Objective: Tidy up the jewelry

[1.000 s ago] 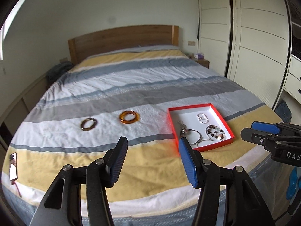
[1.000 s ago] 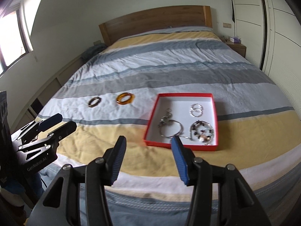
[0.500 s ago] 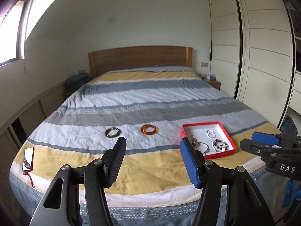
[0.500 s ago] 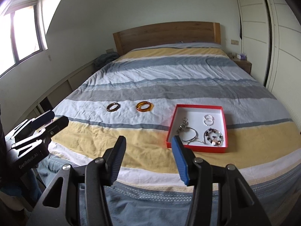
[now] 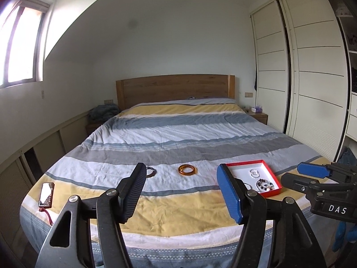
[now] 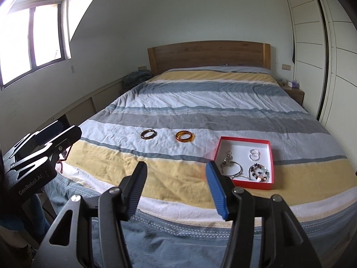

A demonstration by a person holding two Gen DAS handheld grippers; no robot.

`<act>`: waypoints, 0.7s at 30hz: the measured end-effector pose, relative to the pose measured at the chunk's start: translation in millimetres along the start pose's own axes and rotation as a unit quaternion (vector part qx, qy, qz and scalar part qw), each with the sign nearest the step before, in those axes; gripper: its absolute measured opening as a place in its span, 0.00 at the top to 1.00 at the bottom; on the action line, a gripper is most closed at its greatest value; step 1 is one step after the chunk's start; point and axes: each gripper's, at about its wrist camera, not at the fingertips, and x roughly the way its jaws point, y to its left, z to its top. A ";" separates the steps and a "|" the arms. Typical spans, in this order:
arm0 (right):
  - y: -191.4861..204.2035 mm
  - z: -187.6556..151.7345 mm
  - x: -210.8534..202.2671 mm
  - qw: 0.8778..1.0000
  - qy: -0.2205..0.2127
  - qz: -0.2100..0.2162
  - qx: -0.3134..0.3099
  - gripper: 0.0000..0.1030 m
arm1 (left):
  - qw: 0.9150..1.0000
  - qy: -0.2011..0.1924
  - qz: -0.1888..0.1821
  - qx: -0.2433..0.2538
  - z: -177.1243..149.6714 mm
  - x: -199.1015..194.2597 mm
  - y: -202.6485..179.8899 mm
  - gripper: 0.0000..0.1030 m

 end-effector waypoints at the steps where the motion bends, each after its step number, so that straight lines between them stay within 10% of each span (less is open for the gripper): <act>1: 1.0 0.0 -1.7 1.000 -0.003 0.000 -0.001 0.49 | 1.000 -0.001 0.002 0.001 -0.2 -1.9 0.4 0.34; 21: 4.4 22.4 42.5 0.999 0.033 0.004 -0.009 0.49 | 0.997 0.048 0.033 -0.046 0.0 59.3 59.0 0.30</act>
